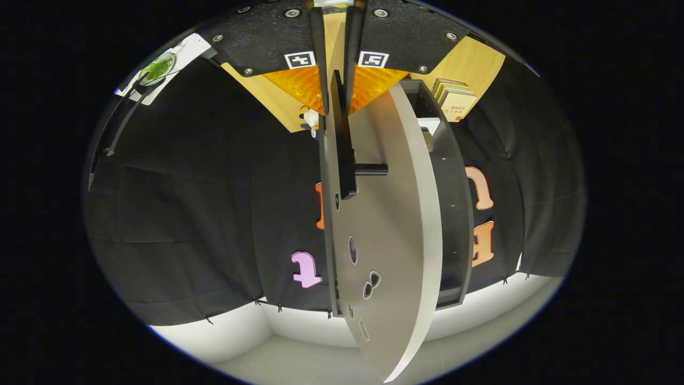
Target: Open the shoe cabinet door, grab the shoes and put them into the shoe cabinet, then close the shoe cabinet door.
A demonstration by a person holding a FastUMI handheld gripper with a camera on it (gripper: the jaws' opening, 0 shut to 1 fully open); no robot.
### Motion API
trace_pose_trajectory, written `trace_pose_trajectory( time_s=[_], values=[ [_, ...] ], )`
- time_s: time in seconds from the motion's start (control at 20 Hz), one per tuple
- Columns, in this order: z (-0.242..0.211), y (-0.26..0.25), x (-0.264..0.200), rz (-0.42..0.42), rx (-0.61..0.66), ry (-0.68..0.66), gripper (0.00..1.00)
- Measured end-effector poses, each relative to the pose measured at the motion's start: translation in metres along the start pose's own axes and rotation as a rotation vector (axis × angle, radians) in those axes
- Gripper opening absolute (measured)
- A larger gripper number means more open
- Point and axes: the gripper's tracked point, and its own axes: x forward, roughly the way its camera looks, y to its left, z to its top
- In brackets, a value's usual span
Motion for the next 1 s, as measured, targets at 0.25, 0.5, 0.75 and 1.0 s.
trace_pose_trajectory(
  time_s=[0.25, 0.5, 0.75, 1.0],
  values=[
    [-0.005, -0.022, -0.002, -0.055, 0.006, 0.022, 0.15],
    [-0.002, -0.037, -0.004, -0.084, 0.013, 0.017, 0.12],
    [-0.004, -0.048, -0.005, -0.129, 0.006, 0.025, 0.08],
    [-0.006, -0.07, -0.009, -0.202, -0.029, 0.036, 0.08]
  ],
)
